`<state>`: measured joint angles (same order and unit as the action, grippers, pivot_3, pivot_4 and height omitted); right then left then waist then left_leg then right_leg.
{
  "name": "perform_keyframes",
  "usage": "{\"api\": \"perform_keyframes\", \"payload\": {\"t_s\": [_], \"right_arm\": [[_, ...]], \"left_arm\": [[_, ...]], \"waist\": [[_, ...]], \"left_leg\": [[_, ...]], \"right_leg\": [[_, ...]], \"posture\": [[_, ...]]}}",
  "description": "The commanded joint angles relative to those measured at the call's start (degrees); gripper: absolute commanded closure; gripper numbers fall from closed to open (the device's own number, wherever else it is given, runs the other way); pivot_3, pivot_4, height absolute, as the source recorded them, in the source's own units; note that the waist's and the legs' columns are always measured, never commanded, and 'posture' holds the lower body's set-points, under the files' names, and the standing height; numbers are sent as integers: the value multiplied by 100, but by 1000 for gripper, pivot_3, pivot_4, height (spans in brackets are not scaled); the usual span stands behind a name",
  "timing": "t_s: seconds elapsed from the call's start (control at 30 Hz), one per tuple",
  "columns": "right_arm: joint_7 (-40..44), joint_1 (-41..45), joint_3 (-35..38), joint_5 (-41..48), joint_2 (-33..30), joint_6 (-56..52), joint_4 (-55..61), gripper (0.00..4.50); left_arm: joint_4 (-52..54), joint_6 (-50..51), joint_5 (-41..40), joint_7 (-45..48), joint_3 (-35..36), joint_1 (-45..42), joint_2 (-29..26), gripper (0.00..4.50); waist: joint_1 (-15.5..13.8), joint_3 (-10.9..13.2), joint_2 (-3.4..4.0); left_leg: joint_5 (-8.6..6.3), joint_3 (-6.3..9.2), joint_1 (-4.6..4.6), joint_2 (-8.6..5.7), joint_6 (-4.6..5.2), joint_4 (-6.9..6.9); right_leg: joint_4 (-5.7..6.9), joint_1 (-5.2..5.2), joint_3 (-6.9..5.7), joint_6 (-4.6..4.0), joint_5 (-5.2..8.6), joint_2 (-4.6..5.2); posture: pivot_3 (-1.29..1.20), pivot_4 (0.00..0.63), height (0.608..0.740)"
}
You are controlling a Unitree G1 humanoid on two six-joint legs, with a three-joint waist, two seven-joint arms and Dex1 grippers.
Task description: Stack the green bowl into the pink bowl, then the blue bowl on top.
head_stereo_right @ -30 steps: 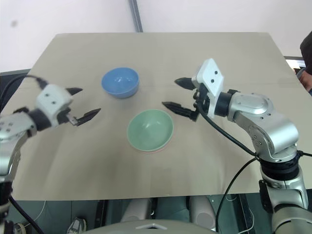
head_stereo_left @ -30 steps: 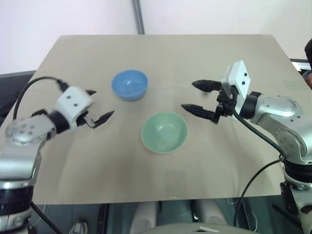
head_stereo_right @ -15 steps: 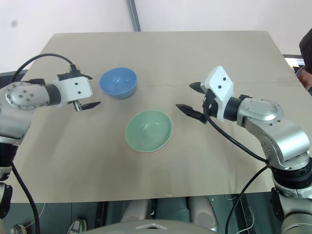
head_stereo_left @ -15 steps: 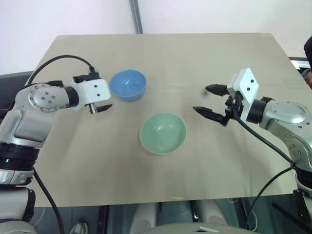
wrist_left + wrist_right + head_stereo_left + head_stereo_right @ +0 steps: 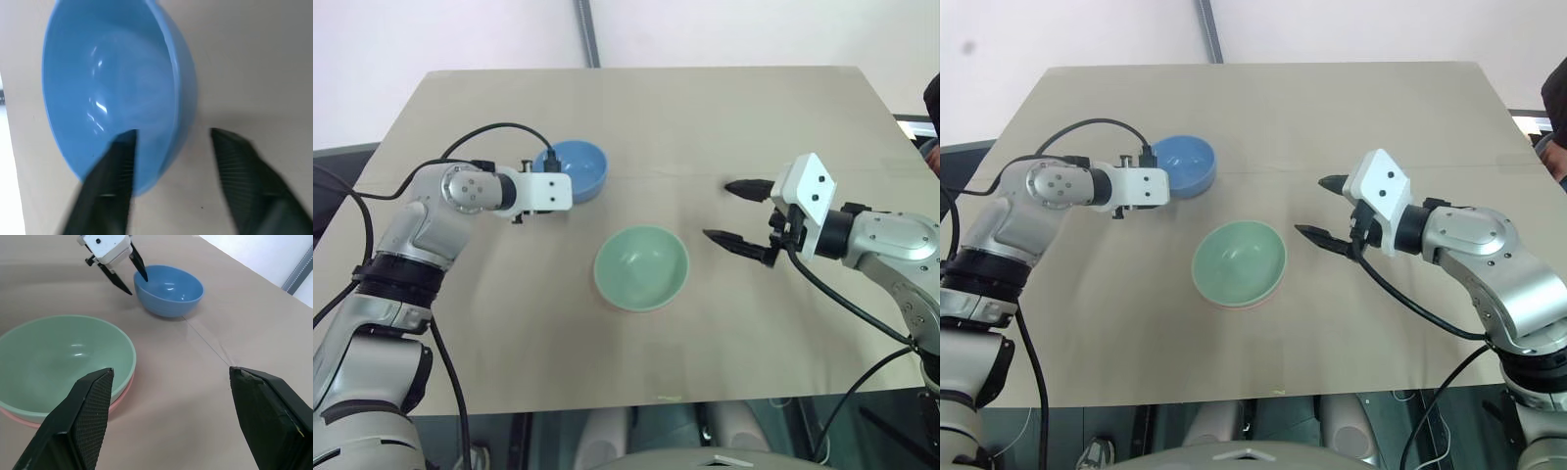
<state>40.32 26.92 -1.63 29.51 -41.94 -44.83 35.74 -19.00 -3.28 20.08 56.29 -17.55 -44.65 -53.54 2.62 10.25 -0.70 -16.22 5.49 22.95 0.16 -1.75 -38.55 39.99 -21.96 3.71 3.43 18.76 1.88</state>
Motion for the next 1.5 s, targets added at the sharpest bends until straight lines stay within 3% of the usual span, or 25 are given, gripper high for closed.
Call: {"api": "perform_keyframes", "payload": {"t_s": [0.03,0.07,0.3,0.57,0.73,1.0,1.37,1.4,1.5], "right_arm": [[-1,-1,180,65,-53,99,269,383],[-5,-3,193,74,-49,100,266,383],[-6,-37,281,103,-23,166,212,383],[56,-148,531,196,-48,285,83,383],[22,-300,729,264,-133,232,188,383],[-202,-713,1100,490,-262,-19,620,383],[-360,-1260,1557,874,-501,-243,1070,383],[-382,-1260,1553,884,-509,-244,1075,383],[-441,-1268,1549,945,-511,-247,1088,383]], "left_arm": [[-44,-261,-34,63,116,-132,-13,4147],[-49,-298,-40,73,136,-139,-15,4404],[27,-1292,-825,595,476,-44,-228,4404],[-135,-3215,-3822,3370,891,-360,-160,4404],[-91,-3668,-4694,3621,-148,-964,-476,4404],[-326,-5166,-5089,3621,-2059,-1572,-956,4404],[-1258,-6660,-5061,3621,-3320,-2384,-759,4404],[-1274,-6696,-5134,3621,-3372,-2413,-741,3824],[-1338,-6765,-5201,3621,-3446,-2455,-727,2956]], "waist": [[-1,0,0],[-3,0,0],[0,0,0],[-16,0,0],[-9,0,0],[31,0,0],[81,1,-1],[90,1,-1],[114,1,-1]], "left_leg": [[0,1,0,0,-1,0],[1,2,1,0,-2,-1],[3,3,3,1,-6,-5],[7,2,5,1,-13,-10],[0,13,4,0,0,-24],[0,16,1,0,0,-32],[-6,21,3,-1,10,-55],[-6,21,2,-1,10,-55],[-6,22,2,0,10,-56]], "right_leg": [[0,0,0,0,0,0],[0,0,-1,0,0,0],[0,0,-2,0,0,1],[-1,2,-5,0,0,4],[1,14,-13,0,0,0],[7,18,-13,0,0,-4],[13,28,-18,0,0,-7],[14,29,-17,0,0,-7],[15,28,-18,1,0,-7]], "posture": [[0,150,740],[0,150,740],[0,150,740],[0,150,740],[0,150,740],[0,150,740],[0,150,740],[0,150,740],[0,150,740]]}}
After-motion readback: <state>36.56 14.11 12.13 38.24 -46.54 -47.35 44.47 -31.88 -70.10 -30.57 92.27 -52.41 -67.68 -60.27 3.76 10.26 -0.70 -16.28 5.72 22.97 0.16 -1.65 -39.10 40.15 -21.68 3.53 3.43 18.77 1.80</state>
